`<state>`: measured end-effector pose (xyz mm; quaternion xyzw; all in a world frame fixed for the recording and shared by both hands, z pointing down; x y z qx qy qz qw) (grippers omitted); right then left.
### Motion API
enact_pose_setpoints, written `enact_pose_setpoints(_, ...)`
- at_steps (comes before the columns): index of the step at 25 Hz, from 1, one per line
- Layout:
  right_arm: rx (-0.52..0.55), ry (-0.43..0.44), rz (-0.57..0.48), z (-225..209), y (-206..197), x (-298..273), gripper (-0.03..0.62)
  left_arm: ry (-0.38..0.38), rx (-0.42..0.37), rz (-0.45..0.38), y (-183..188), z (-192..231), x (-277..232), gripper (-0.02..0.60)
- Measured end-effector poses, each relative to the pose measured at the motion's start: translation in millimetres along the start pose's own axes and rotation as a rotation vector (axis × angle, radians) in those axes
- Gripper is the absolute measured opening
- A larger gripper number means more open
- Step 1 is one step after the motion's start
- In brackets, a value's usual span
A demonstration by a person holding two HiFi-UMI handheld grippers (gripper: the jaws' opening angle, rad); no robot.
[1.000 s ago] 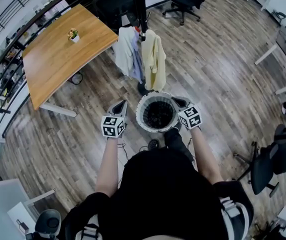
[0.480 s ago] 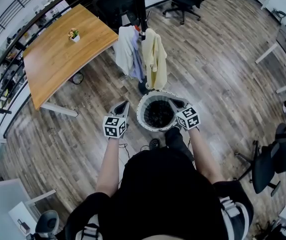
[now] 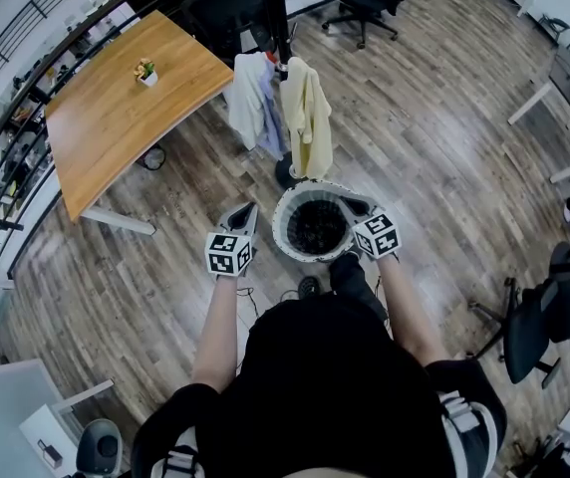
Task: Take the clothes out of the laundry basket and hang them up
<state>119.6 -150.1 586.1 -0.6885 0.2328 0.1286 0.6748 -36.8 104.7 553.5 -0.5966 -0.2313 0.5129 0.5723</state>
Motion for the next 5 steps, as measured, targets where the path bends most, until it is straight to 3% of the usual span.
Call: enact_pose_setpoints(5, -0.002, 0.002, 0.010, 0.1, -3.1, 0.2, 0.008, -0.004, -0.006, -0.001, 1.6, 0.4, -0.5, 0.029)
Point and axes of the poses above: the fingertips, and each gripper's own axes: x backward along the fingers, z to its left, y out of its top, the point moved 7 cm from there along x, backward along the fingers, and after that the axes turned 1 degree about x, right-handed, at the moved point
